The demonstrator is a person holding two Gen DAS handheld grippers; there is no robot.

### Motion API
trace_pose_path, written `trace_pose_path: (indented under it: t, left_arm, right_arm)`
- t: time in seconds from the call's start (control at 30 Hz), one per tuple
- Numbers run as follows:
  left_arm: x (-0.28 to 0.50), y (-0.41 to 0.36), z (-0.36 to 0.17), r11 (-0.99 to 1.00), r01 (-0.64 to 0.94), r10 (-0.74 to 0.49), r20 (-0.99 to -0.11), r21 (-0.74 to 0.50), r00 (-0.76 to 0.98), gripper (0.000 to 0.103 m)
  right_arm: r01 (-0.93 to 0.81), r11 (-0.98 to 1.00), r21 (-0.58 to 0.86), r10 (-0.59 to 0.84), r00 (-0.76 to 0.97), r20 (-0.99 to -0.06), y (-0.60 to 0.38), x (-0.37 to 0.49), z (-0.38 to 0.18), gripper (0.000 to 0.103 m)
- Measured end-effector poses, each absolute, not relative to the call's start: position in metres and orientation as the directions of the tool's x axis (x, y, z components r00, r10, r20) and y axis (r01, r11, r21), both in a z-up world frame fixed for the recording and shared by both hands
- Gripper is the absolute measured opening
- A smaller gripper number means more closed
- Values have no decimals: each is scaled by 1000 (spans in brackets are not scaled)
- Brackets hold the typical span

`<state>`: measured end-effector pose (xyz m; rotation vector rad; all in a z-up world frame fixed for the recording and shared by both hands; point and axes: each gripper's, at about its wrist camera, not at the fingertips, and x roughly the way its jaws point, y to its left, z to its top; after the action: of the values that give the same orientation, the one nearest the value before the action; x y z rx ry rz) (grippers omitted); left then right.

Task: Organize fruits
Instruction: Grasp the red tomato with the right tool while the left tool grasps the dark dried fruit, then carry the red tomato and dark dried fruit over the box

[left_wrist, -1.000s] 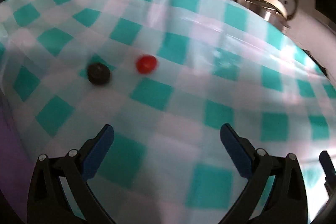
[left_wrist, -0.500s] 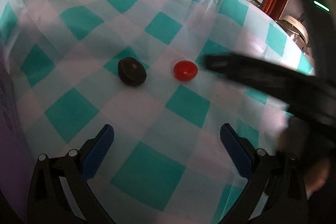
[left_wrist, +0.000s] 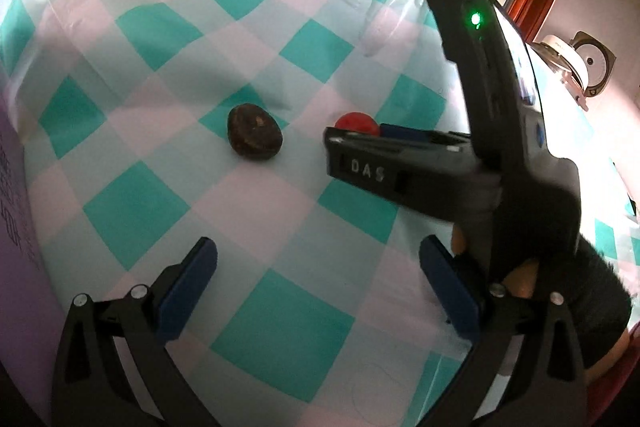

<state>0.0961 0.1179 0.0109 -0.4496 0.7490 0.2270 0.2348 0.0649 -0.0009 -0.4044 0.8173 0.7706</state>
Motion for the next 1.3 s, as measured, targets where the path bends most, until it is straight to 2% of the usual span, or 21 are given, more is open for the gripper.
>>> trace_pose_path:
  t: [0.13, 0.27, 0.47, 0.6, 0.77, 0.9, 0.97, 1.03, 1.1, 1.3]
  left_arm:
    - [96, 118, 11, 883, -346, 33, -693, -317, 720, 101]
    - [98, 120, 10, 881, -339, 19, -691, -330, 723, 101]
    - [100, 117, 10, 883, -347, 39, -689, -316, 724, 101]
    - [113, 118, 10, 880, -384, 83, -704, -280, 705, 101]
    - [153, 141, 4, 814, -523, 177, -750, -252, 637, 101]
    - [188, 147, 3, 802, -576, 257, -781, -157, 570, 101]
    - [197, 148, 2, 801, -589, 294, -787, -107, 542, 87]
    - [198, 143, 4, 807, -589, 339, -779, -48, 527, 37]
    - [196, 139, 6, 837, -540, 289, -771, -84, 568, 38]
    - [168, 111, 22, 885, -451, 242, -716, -114, 655, 38]
  right_arm:
    - [-677, 735, 27, 489, 503, -713, 28, 210, 14, 40]
    - [-452, 875, 174, 453, 639, -622, -52, 172, 33, 40]
    - [-156, 931, 331, 335, 724, -603, -129, 91, 9, 40]
    - [-138, 905, 402, 367, 732, -574, -129, 83, 9, 40]
    - [-165, 884, 438, 414, 712, -567, -126, 83, 5, 40]
    - [-158, 866, 474, 440, 691, -574, -128, 95, 10, 40]
    - [-162, 861, 482, 449, 687, -571, -128, 96, 9, 40]
    - [-162, 858, 487, 454, 684, -571, -125, 100, 8, 40]
    - [-159, 855, 494, 457, 684, -568, -125, 100, 7, 40]
    - [-148, 836, 529, 465, 704, -537, -134, 103, 5, 40]
